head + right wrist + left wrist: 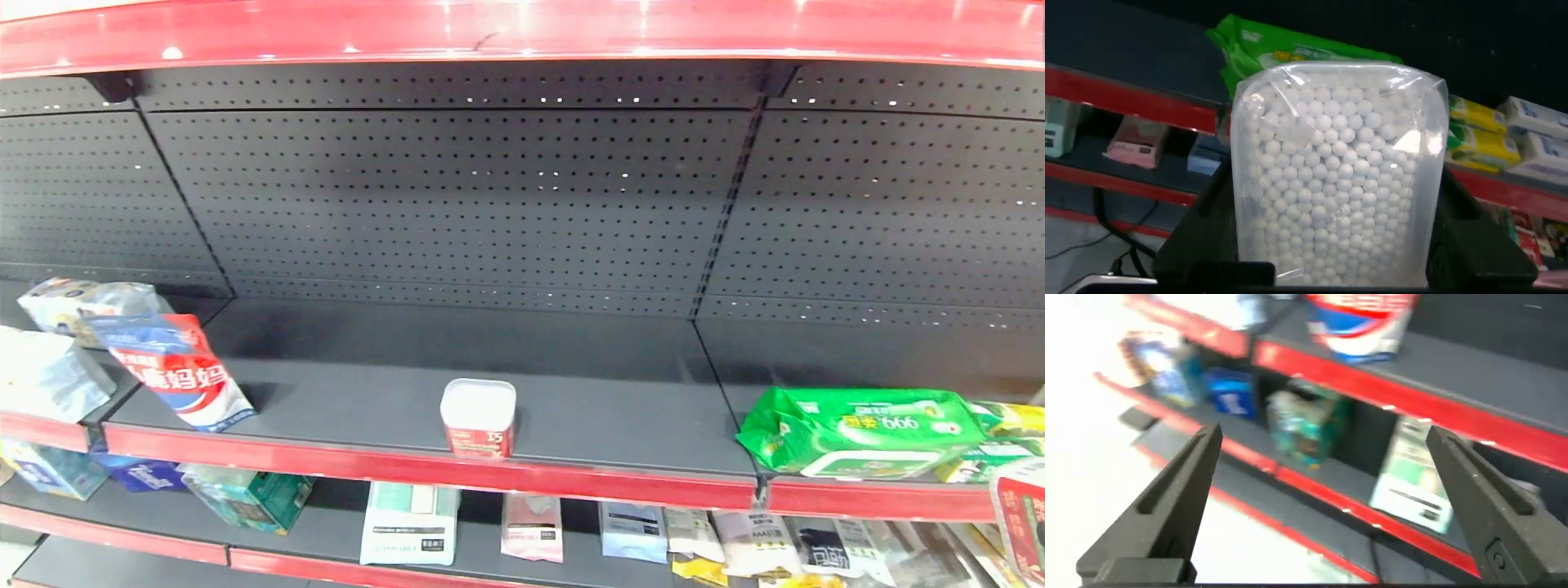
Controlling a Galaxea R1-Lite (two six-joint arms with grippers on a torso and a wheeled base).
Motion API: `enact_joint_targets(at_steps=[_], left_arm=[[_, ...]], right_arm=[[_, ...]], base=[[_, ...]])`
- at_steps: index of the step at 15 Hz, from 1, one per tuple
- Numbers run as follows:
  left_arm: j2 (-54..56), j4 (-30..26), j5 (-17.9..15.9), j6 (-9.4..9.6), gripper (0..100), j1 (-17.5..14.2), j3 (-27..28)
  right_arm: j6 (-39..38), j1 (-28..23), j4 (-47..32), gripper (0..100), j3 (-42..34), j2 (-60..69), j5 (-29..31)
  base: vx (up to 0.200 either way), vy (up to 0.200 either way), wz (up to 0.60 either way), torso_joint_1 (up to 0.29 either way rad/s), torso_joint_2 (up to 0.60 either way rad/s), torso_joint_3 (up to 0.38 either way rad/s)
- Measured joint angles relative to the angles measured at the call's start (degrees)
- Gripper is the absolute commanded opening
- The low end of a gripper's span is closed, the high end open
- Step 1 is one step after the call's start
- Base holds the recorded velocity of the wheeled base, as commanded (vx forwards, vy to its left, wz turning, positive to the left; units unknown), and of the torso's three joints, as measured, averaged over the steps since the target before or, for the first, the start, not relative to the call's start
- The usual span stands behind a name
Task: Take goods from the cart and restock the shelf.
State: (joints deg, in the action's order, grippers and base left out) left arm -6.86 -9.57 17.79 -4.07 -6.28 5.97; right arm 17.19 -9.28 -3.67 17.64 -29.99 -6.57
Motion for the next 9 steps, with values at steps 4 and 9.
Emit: enact_joint_targets(at_steps=[4, 9], left_arm=[[1.24, 0.05, -2.71, 1.06, 100, -0.35, -0.05], [1.49, 0.88, -13.10, 2.38, 100, -0.35, -0.30]], right_arm=[[0.10, 0.44, 0.00, 0, 1.01, -1.26, 0.01], [0.49, 3.91, 0.06, 0, 6.30, -7.06, 0.01]], base=[[0.000, 0.000, 0.60, 0.000, 0.00, 0.005], [0.000, 0.000, 0.12, 0.000, 0.00, 0.000]])
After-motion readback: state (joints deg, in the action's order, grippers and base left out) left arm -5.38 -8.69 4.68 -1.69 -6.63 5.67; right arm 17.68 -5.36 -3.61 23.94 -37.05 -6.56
